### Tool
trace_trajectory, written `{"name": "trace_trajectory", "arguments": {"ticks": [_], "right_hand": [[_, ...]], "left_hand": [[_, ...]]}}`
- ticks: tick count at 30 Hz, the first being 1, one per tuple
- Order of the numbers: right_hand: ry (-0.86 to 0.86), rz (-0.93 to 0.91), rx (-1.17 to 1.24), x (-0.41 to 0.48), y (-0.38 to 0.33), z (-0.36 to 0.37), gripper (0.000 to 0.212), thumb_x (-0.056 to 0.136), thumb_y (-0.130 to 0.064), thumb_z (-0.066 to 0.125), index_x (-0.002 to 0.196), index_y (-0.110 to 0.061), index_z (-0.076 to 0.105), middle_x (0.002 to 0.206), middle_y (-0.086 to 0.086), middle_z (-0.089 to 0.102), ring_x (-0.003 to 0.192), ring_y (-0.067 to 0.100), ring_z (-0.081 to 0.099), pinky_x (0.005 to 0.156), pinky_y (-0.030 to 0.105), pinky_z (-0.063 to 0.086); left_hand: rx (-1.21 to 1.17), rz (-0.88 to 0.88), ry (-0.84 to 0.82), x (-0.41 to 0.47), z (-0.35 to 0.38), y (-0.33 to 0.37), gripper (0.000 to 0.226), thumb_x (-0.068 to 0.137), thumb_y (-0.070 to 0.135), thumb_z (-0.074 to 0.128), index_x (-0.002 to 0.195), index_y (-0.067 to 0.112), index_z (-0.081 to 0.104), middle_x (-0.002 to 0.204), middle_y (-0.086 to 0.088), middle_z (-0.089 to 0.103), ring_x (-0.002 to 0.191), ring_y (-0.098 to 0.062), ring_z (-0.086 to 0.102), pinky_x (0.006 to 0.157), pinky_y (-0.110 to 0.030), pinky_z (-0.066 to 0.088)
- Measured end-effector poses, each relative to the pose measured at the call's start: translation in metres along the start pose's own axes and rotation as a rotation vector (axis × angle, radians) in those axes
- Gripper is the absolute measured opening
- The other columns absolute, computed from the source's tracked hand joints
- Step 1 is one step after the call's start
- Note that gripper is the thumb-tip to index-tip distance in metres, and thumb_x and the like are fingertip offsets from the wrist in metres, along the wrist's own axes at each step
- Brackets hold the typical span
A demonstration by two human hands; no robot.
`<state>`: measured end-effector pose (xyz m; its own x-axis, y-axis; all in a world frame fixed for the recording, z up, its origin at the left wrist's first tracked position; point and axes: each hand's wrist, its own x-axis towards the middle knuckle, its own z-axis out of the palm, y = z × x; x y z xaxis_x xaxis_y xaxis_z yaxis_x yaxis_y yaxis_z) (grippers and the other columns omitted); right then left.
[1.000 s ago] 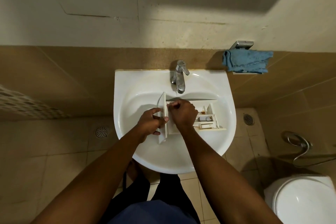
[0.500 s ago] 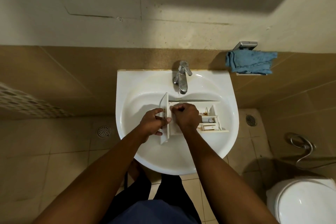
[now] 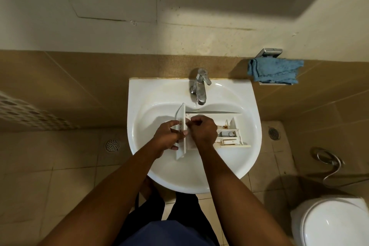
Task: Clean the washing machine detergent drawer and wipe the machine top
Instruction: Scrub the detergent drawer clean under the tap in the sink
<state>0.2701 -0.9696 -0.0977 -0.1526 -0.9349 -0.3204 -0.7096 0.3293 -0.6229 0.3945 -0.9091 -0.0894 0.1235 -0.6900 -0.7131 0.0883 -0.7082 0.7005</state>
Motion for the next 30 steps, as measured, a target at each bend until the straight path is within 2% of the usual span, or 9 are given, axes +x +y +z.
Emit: {"name": "trace_trajectory", "arguments": {"ticks": [4,7,13,16,18,22,26,28,30], "right_hand": [[-0.004,0.021,-0.117,0.006,0.006,-0.001,0.014,0.086,-0.032,0.074,0.096,-0.028,0.082,0.097,-0.008,0.078,0.095,0.020,0.072,0.087,0.038,0.057],[-0.044,0.066,-0.013,0.011,0.008,-0.002,0.011,0.085,-0.026,0.072,0.090,-0.030,0.081,0.091,-0.011,0.078,0.087,0.021,0.074,0.085,0.044,0.061],[-0.039,0.002,0.013,0.007,0.003,-0.002,0.024,0.081,-0.049,0.082,0.093,-0.029,0.079,0.091,-0.012,0.077,0.088,0.010,0.068,0.087,0.032,0.050],[-0.005,-0.016,0.026,0.004,0.008,0.002,0.005,0.083,-0.034,0.081,0.086,-0.031,0.079,0.088,-0.013,0.078,0.088,0.012,0.071,0.086,0.033,0.052],[0.014,-0.062,0.013,0.004,0.010,0.004,0.015,0.082,-0.017,0.073,0.085,-0.030,0.080,0.088,-0.012,0.078,0.087,0.015,0.073,0.081,0.031,0.054],[-0.051,0.040,0.092,0.014,0.012,-0.008,0.025,0.083,-0.007,0.068,0.078,-0.028,0.080,0.080,-0.014,0.076,0.081,0.014,0.073,0.076,0.029,0.060],[-0.011,0.093,0.355,0.037,-0.005,-0.031,0.020,0.084,-0.001,0.069,0.083,-0.016,0.081,0.079,-0.001,0.078,0.075,0.018,0.074,0.072,0.032,0.060],[-0.139,0.154,0.630,0.048,-0.021,-0.037,0.012,0.087,0.004,0.069,0.092,-0.003,0.078,0.080,0.013,0.077,0.068,0.025,0.073,0.071,0.036,0.063],[-0.308,0.258,0.847,0.058,-0.032,-0.037,0.014,0.096,0.005,0.061,0.104,0.009,0.071,0.090,0.025,0.076,0.081,0.033,0.075,0.082,0.041,0.064]], "left_hand": [[-0.006,-0.008,0.003,0.001,-0.001,-0.001,0.071,0.086,0.026,0.084,0.149,0.022,0.051,0.108,-0.010,0.075,0.098,-0.027,0.073,0.080,-0.048,0.065],[0.000,-0.004,0.000,0.003,0.000,-0.001,0.072,0.085,0.027,0.085,0.149,0.022,0.052,0.110,-0.010,0.075,0.097,-0.027,0.073,0.081,-0.049,0.064],[-0.007,-0.012,-0.009,0.003,-0.001,0.000,0.069,0.086,0.025,0.084,0.147,0.022,0.052,0.106,-0.009,0.075,0.096,-0.027,0.073,0.079,-0.048,0.065],[-0.006,-0.009,-0.013,0.003,0.000,0.000,0.069,0.087,0.025,0.083,0.147,0.021,0.052,0.105,-0.009,0.075,0.095,-0.027,0.073,0.079,-0.048,0.065],[-0.003,-0.008,-0.012,0.004,-0.001,0.000,0.070,0.086,0.025,0.084,0.148,0.021,0.051,0.106,-0.010,0.075,0.095,-0.027,0.073,0.078,-0.048,0.065],[-0.005,-0.021,-0.021,0.005,-0.002,0.000,0.072,0.085,0.026,0.085,0.149,0.021,0.051,0.108,-0.010,0.075,0.097,-0.028,0.073,0.079,-0.048,0.065],[-0.016,-0.028,-0.040,0.006,-0.004,-0.002,0.073,0.086,0.026,0.084,0.150,0.021,0.050,0.109,-0.010,0.075,0.099,-0.029,0.073,0.078,-0.047,0.065],[-0.020,-0.029,-0.043,0.006,-0.004,-0.001,0.073,0.086,0.025,0.084,0.150,0.020,0.049,0.110,-0.011,0.075,0.100,-0.030,0.073,0.077,-0.046,0.065],[-0.020,-0.030,-0.045,0.005,-0.003,0.001,0.073,0.086,0.025,0.084,0.150,0.020,0.049,0.111,-0.011,0.075,0.101,-0.030,0.073,0.075,-0.044,0.065]]}}
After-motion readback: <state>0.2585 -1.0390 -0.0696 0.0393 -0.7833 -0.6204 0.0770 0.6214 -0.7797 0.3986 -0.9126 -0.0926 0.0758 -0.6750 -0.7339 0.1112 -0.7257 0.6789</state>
